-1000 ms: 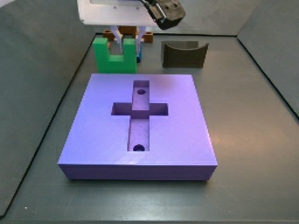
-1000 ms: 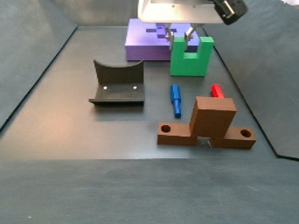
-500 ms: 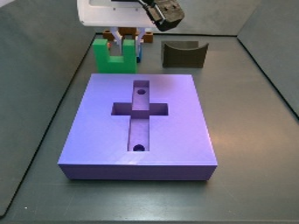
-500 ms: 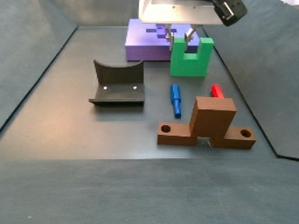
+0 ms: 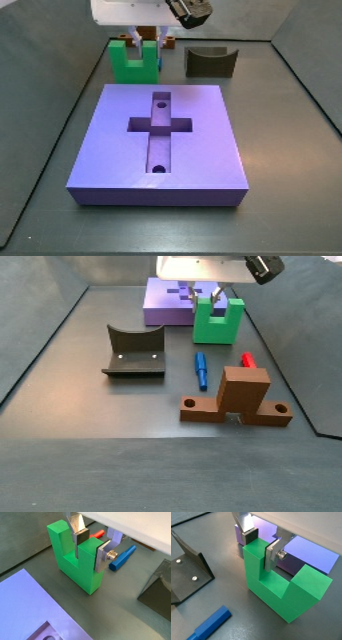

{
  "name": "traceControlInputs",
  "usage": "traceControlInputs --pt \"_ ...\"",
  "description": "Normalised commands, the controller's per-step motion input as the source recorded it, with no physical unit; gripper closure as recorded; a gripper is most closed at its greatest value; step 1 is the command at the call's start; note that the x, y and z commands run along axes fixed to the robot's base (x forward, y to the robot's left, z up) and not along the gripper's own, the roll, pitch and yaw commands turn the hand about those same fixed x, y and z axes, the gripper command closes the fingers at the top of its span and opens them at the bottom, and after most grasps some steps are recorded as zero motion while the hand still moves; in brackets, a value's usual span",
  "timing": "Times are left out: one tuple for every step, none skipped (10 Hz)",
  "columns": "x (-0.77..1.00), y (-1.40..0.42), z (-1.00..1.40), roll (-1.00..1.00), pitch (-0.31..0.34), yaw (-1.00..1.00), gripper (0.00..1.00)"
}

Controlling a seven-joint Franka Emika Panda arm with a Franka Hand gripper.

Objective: Pick up the green object. Move up. Move to above the board. Insert the green object.
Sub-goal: Pick up the green object, then move up.

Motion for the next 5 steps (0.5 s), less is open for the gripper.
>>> traceControlInputs --pt "0.00 0.00 0.00 0.00 0.000 0.00 1.00" --pt "0.00 0.00 0.83 0.00 0.000 0.00 1.00" --pt "0.00 -0.04 0.72 0.00 0.045 -0.03 1.00" --pt "-0.02 -0.03 0.52 -0.01 0.056 -0.03 1.00" --pt "0.02 -0.02 0.19 -0.02 0.028 -0.01 1.00"
